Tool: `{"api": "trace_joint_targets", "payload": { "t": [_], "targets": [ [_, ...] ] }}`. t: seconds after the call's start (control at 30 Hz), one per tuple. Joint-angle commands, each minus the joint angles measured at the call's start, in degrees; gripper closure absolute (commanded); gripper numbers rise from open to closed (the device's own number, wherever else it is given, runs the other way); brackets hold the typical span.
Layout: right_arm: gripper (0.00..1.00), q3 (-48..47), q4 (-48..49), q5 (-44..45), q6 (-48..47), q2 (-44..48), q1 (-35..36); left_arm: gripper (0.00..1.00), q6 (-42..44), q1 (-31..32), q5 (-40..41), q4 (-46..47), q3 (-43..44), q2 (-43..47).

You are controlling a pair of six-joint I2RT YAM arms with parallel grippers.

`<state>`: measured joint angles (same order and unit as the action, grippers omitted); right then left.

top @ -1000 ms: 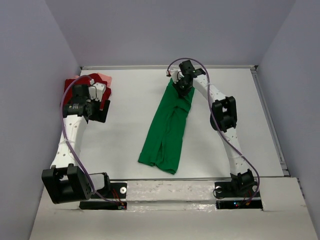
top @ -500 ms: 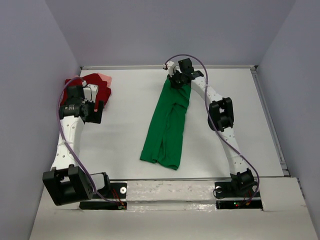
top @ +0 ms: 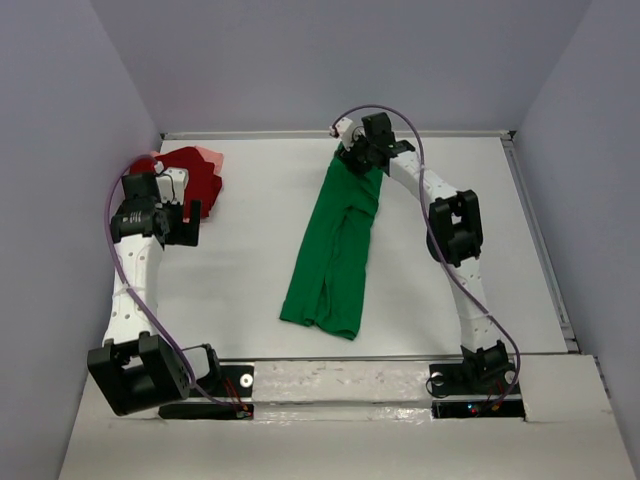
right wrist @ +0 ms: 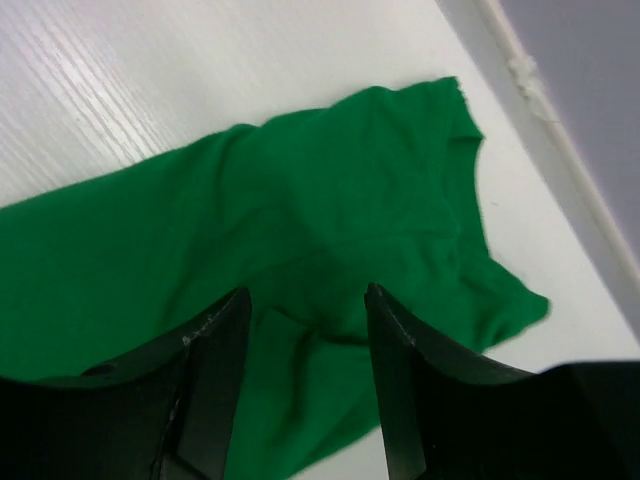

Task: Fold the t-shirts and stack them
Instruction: Fold the tshirt

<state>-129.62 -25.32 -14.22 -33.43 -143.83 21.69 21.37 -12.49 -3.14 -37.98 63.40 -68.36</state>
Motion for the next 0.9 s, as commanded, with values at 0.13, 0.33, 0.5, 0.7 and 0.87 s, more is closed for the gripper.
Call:
{"api": "trace_joint_targets", "payload": {
  "t": [0.13,0.33,0.5,0.7,0.87],
  "targets": [
    [0.44,2.0,3.6,11.3,-3.7,7.9,-0.2,0.01,-0.4,-0.4,-4.4,1.1,-0.7,4.6],
    [0.47,-1.9,3.3,14.5,-3.5,2.9,-0.2,0.01,-0.3,-0.4,-4.2,1.2,-1.8,6.7],
    [0.84,1.1,0.8,14.7,-0.9,4.1,-0.2,0.01,-0.2,-0.4,-4.9,1.4,-1.8,5.6],
    [1.00,9.5,-4.3,10.3,2.8,10.1,-0.2,0.01,-0.4,-0.4,-7.4,1.0,0.0,3.8],
    [1.00,14.0,-7.3,9.5,4.8,13.2,-0.2,0.01,-0.4,-0.4,-8.8,1.5,-0.5,3.9]
  ]
}}
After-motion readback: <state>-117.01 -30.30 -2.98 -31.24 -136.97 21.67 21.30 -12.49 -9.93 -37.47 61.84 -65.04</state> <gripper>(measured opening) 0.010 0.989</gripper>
